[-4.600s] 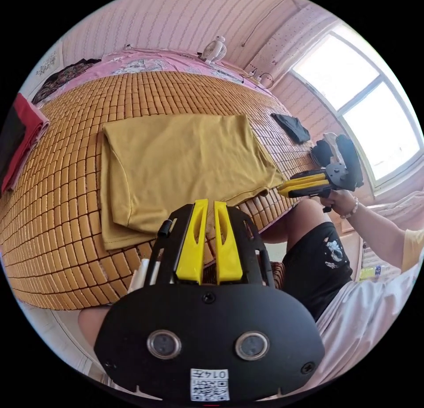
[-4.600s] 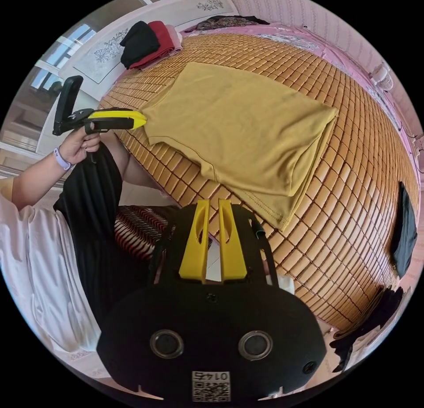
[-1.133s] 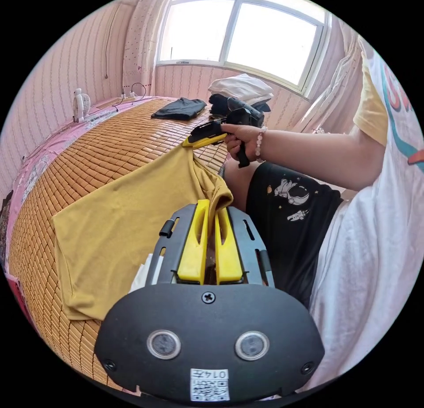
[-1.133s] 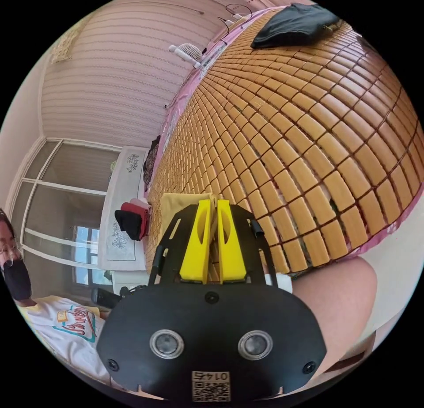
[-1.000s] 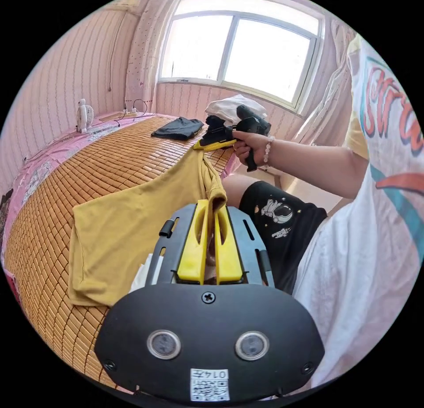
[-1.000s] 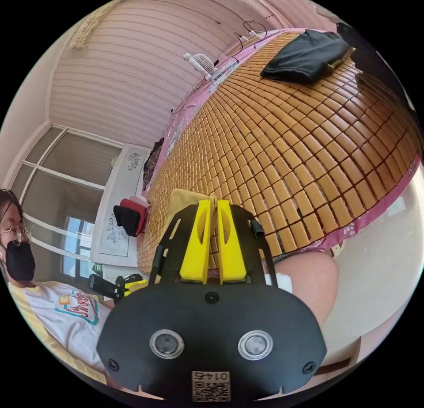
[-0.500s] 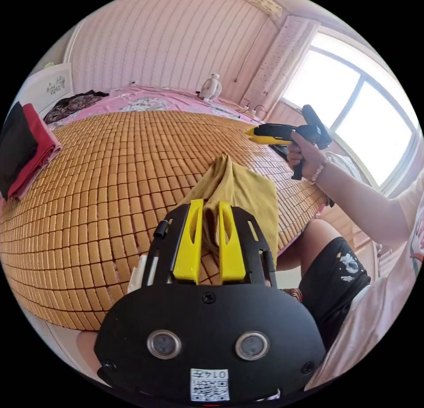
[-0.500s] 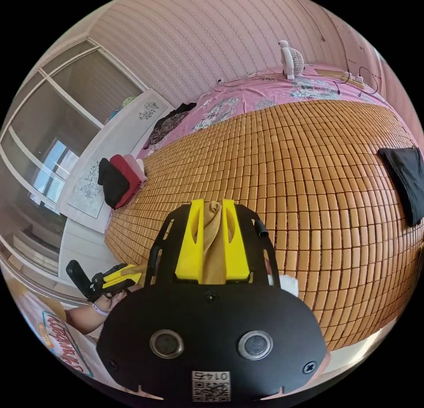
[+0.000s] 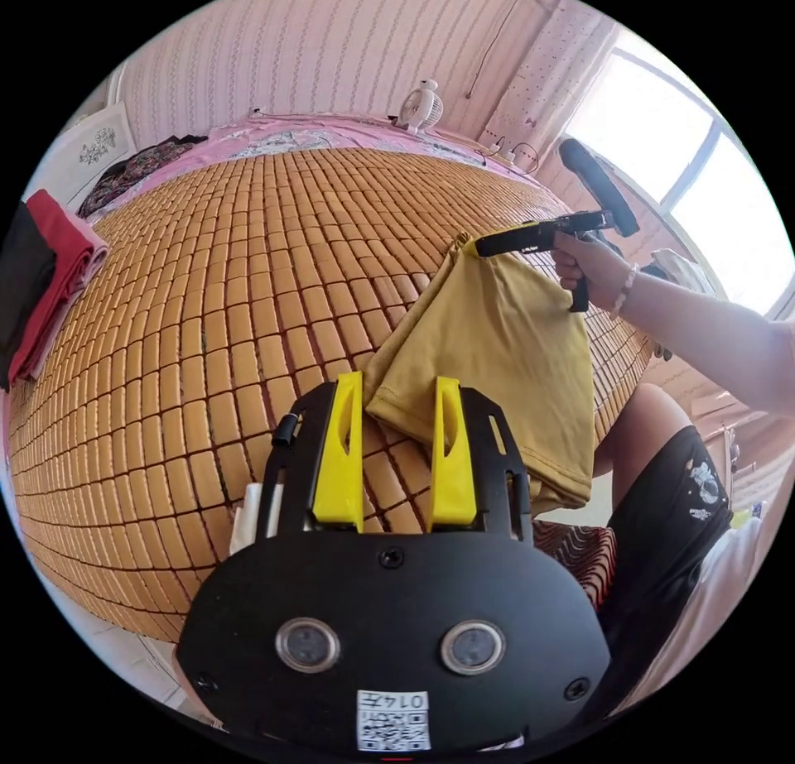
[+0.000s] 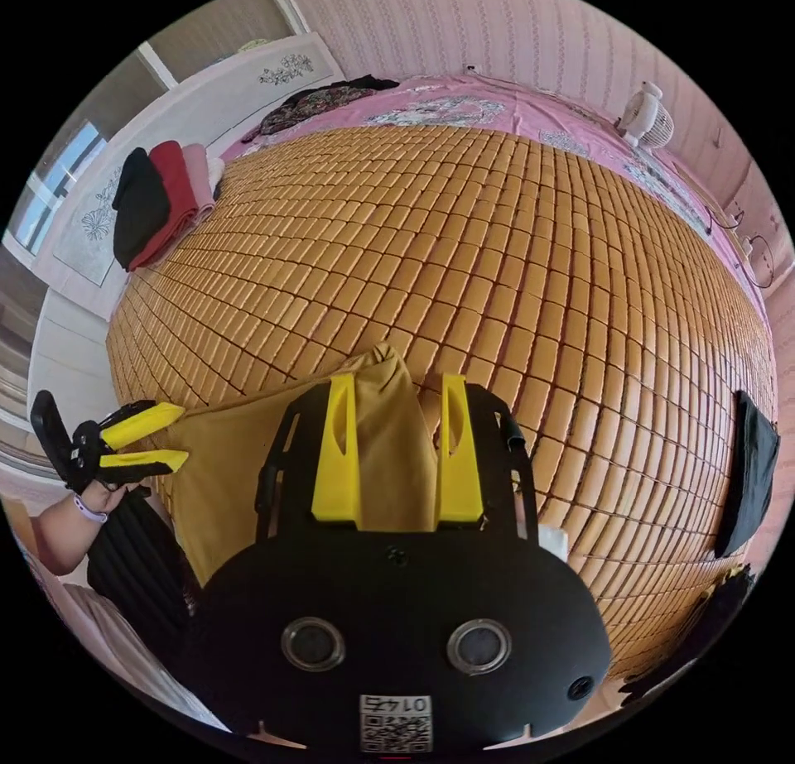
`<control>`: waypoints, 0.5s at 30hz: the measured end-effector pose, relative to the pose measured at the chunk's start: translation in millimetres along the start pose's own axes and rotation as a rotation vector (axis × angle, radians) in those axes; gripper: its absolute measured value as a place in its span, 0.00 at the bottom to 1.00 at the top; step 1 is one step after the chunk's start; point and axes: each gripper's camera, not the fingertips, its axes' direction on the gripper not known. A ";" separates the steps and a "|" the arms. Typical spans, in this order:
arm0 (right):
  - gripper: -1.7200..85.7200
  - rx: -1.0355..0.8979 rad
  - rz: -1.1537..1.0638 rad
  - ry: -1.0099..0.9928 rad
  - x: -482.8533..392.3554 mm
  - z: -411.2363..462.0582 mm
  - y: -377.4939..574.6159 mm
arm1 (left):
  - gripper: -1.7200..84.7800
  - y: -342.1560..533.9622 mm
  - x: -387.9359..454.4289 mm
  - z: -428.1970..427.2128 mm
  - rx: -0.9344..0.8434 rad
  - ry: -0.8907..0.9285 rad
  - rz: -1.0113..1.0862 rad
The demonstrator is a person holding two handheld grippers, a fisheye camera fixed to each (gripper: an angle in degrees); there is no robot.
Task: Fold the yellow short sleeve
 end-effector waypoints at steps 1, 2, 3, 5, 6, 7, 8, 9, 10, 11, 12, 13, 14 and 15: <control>0.14 0.009 -0.047 0.004 -6.3 -0.6 0.6 | 0.16 0.2 1.8 -0.9 0.003 -0.010 0.014; 0.12 -0.002 -0.072 -0.030 -11.3 -0.3 1.4 | 0.15 -0.4 3.9 -2.1 -0.008 -0.021 0.020; 0.11 0.002 -0.075 -0.039 -13.5 -0.7 2.4 | 0.14 -0.6 4.2 -4.1 -0.016 -0.018 0.007; 0.07 0.013 -0.082 -0.020 -20.5 -4.3 8.5 | 0.09 0.4 4.7 -8.2 -0.021 0.010 0.007; 0.07 0.014 -0.071 -0.030 -20.2 -6.4 10.1 | 0.06 0.9 4.9 -11.8 -0.032 0.053 0.001; 0.06 0.012 -0.032 -0.070 -17.1 -12.1 13.3 | 0.05 1.3 5.1 -14.5 -0.035 0.062 -0.009; 0.05 0.025 0.011 -0.126 -12.6 -21.2 18.6 | 0.03 2.7 7.6 -21.9 -0.033 0.055 -0.009; 0.05 0.048 0.028 -0.151 -10.8 -27.5 22.8 | 0.02 4.4 13.1 -33.1 -0.016 0.048 0.016; 0.04 0.101 0.049 -0.202 -8.3 -41.9 33.5 | 0.02 5.5 16.5 -40.3 0.002 0.045 0.031; 0.04 0.149 0.057 -0.244 -7.1 -56.9 46.4 | 0.02 8.2 24.2 -56.4 0.042 0.053 0.070; 0.04 0.173 0.057 -0.258 -6.9 -64.7 53.8 | 0.01 10.7 33.0 -75.0 0.080 0.072 0.113; 0.04 0.222 0.055 -0.279 -6.5 -81.0 70.1 | 0.01 12.0 37.6 -84.7 0.098 0.083 0.134; 0.04 0.275 0.062 -0.303 -4.6 -97.7 88.5 | 0.01 13.9 47.5 -104.2 0.131 0.111 0.175; 0.03 0.302 0.067 -0.319 -3.0 -106.0 98.3 | 0.01 14.7 58.8 -122.9 0.159 0.137 0.224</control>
